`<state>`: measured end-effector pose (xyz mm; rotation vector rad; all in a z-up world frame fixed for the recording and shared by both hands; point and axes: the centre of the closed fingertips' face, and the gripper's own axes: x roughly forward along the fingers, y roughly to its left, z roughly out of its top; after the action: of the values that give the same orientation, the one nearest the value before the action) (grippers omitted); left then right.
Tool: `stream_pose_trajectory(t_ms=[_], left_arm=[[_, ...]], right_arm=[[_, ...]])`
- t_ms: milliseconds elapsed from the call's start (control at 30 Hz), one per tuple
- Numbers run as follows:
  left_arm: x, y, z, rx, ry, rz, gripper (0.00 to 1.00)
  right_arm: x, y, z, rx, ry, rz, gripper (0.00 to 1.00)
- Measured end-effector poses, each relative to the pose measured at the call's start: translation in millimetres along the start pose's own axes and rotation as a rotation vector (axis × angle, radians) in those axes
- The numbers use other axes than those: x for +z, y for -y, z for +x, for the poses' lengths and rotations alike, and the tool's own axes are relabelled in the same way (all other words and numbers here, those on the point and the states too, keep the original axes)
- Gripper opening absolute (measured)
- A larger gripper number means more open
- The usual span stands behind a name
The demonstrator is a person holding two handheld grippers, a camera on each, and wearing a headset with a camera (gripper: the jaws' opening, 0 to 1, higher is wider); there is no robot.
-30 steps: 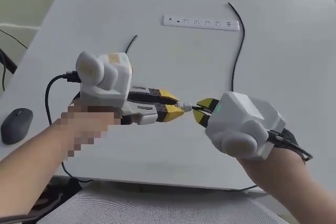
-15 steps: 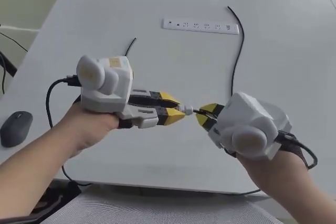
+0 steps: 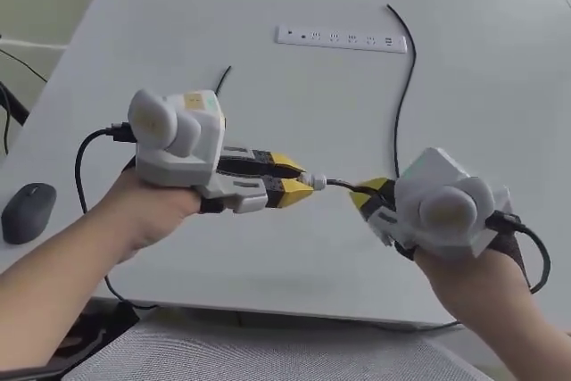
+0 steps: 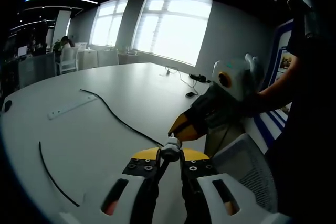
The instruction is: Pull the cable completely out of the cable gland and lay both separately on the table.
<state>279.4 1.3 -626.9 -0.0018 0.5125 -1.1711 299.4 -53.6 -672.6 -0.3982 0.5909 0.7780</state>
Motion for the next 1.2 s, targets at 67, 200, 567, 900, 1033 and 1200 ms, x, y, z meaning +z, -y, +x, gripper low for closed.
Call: stream_pose_trajectory(t_ms=[67,200,567,900,1033,1200], left_arm=[[-0.5,-0.1,0.0,0.000,0.000,0.000,0.15],[-1.8,1.1,0.5,-0.003,-0.001,0.004,0.15],[-2.5,2.3,2.2,-0.003,0.005,0.004,0.15],[-5.8,3.7,5.5,-0.002,-0.007,0.005,0.15],[-5.9,2.3,4.3,0.002,-0.007,0.002,0.15],[-6.0,-1.0,1.7,0.012,-0.006,-0.001,0.15]], right_arm=[[-7.2,4.6,0.4,-0.013,-0.015,0.052,0.00],[-18.6,11.9,1.9,-0.025,-0.031,0.118,0.00],[-47.2,26.0,5.8,-0.077,-0.083,0.358,0.00],[-62.8,26.6,8.3,-0.089,-0.092,0.461,0.01],[-60.5,25.1,6.0,-0.088,-0.079,0.414,0.01],[-56.1,27.1,1.7,-0.090,-0.060,0.371,0.02]])
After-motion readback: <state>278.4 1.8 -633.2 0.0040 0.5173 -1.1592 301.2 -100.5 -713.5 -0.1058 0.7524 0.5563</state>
